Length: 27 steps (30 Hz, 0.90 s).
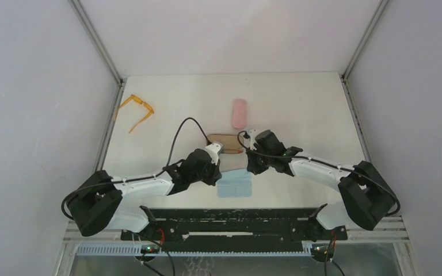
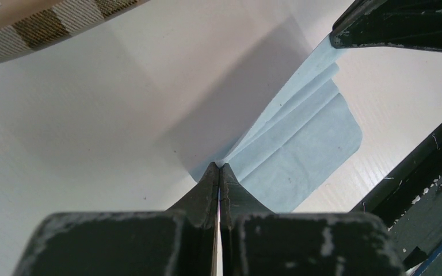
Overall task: Organize the sunglasses
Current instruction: Fold the glasses cleaning cloth at the center of the board.
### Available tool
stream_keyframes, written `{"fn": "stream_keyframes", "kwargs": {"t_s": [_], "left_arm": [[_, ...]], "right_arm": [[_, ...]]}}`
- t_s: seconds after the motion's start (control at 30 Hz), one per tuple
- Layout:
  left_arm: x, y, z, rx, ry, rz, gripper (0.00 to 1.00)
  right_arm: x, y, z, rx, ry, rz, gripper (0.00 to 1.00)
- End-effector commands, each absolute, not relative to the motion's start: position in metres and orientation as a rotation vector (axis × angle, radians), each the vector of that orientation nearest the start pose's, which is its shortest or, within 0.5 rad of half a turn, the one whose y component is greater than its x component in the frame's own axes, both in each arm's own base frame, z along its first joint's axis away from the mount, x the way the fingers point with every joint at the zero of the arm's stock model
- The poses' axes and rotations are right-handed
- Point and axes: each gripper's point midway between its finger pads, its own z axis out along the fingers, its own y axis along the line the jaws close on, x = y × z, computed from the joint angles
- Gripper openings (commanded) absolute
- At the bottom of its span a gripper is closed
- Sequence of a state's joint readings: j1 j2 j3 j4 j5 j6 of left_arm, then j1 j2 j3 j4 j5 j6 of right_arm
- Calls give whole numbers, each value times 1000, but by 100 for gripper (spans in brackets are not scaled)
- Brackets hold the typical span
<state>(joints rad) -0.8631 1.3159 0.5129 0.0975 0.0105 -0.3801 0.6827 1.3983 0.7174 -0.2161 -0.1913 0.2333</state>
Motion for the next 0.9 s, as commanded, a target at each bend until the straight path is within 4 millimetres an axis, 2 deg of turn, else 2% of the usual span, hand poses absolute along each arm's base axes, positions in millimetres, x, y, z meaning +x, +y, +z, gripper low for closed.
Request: {"fn": "stream_keyframes", "kwargs": {"t_s": [0.0, 0.3, 0.5, 0.87], "left_arm": [[224, -279, 68, 561, 2207, -665, 0], [219, -282, 64, 579, 2211, -699, 0], [211, -280, 63, 588, 2207, -731, 0], [197, -273, 49, 605, 2252, -752, 0]], "right_arm": [[247, 249, 67, -659, 2376, 610, 0], [237, 247, 61, -687, 2398, 611, 0], [221, 249, 61, -752, 2396, 644, 0], [196, 247, 45, -801, 2478, 651, 0]]}}
